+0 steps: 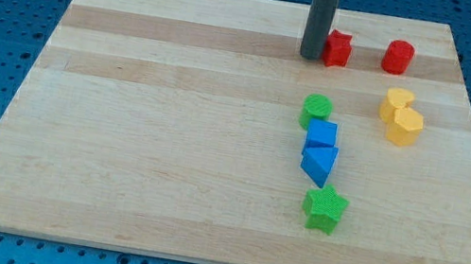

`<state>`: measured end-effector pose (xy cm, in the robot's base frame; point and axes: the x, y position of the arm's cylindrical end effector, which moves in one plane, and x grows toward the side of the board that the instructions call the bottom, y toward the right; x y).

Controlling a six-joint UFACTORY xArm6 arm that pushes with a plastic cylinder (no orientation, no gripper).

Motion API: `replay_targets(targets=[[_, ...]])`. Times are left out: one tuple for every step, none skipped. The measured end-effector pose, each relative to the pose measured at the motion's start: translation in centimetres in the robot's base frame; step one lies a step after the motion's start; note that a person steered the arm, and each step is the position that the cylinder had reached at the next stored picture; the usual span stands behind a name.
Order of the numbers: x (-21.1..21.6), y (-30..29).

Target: Slightly push the yellow blocks close to the red circle

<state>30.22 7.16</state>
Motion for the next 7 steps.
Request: replay_targets(targets=[[2.2,2.2],[3.6,8.2],[5.1,14.5],[7.8,16.8],[11.8,21.1],[15.3,17.6],[15.9,12.7]])
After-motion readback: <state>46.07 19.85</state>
